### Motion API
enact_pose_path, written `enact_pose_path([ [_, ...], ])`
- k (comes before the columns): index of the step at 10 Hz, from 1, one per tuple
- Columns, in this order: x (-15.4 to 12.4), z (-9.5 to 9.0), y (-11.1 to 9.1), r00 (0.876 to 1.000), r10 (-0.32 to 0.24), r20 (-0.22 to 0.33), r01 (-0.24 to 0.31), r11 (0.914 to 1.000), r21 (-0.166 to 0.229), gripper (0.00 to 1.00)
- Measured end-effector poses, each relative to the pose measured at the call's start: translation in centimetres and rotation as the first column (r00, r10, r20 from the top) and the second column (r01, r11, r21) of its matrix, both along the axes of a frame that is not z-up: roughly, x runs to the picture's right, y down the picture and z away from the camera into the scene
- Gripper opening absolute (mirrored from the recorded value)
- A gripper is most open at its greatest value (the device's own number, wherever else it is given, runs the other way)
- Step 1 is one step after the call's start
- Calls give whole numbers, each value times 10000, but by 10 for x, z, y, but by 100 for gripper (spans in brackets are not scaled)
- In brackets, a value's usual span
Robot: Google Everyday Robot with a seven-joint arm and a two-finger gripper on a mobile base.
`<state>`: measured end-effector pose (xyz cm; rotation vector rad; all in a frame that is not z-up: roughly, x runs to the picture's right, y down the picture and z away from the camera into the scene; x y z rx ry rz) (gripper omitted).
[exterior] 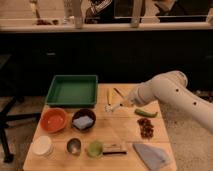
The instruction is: Wipe red bowl with brush
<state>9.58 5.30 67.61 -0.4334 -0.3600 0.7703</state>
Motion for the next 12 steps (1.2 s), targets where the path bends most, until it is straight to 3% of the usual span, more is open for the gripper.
enact_pose_path([
  [4, -35, -29, -14, 9955, -107, 940, 66, 9990, 434, 0],
  [6, -62, -45, -17, 9884, -367, 1477, 282, 9979, 591, 0],
  [8, -92, -61, -13, 9714, -968, 2167, 842, 9942, 663, 0],
  [12, -92, -61, -13, 9714, -973, 2166, 849, 9942, 659, 0],
])
